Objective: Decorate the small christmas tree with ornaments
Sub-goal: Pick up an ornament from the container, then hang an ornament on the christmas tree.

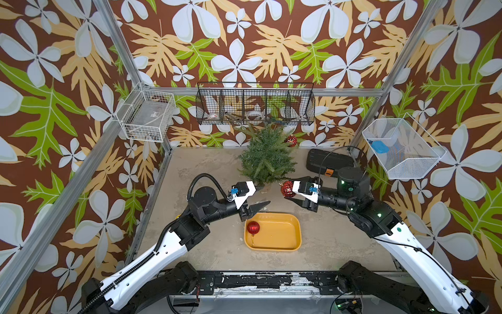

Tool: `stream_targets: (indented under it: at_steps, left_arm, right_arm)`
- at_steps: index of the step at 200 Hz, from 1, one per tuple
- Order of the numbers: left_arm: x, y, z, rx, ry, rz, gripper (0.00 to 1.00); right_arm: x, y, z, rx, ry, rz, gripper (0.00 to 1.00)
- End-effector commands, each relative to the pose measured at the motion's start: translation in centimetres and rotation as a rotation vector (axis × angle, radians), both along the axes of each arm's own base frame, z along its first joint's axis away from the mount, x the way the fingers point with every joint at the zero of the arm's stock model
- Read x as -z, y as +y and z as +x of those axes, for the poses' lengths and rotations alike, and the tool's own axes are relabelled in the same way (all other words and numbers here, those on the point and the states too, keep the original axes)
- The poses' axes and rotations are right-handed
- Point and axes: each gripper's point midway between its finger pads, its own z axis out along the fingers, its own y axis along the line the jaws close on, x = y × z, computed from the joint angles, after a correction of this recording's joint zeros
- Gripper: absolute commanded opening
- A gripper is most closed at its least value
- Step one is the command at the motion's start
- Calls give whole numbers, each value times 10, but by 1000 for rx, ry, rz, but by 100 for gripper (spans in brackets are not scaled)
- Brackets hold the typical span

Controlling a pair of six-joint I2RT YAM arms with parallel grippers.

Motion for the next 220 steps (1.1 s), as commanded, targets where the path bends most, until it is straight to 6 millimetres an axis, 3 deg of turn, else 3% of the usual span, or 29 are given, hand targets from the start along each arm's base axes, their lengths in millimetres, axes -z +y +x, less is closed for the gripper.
stream_targets:
  at_steps: [1,26,67,109,142,180,220]
  left_arm:
    - [-32,-4,-9,78,13,-140,55]
    - [-37,-9,-4,83,85,-157,58]
    - [-39,-19,-18,204,128,-129,54]
    - [-24,-32,-18,270,207,-79,53]
    - [-14,-36,-25,327,224,-52,44]
    - [-12,-37,-20,303,219,-53,26]
    - [-19,-38,-17,295,209,-66,24]
  right_arm:
    - [-16,8,-23,-138,-26,31,41]
    - [-28,8,-35,-188,-39,56,42]
    - [-33,7,-46,-221,-28,61,42]
    - [-39,6,-50,-234,-36,73,42]
    - [-41,6,-48,-221,-46,75,42]
    - [-41,5,-47,-218,-54,73,42]
    - [-37,5,-43,-200,-53,70,43]
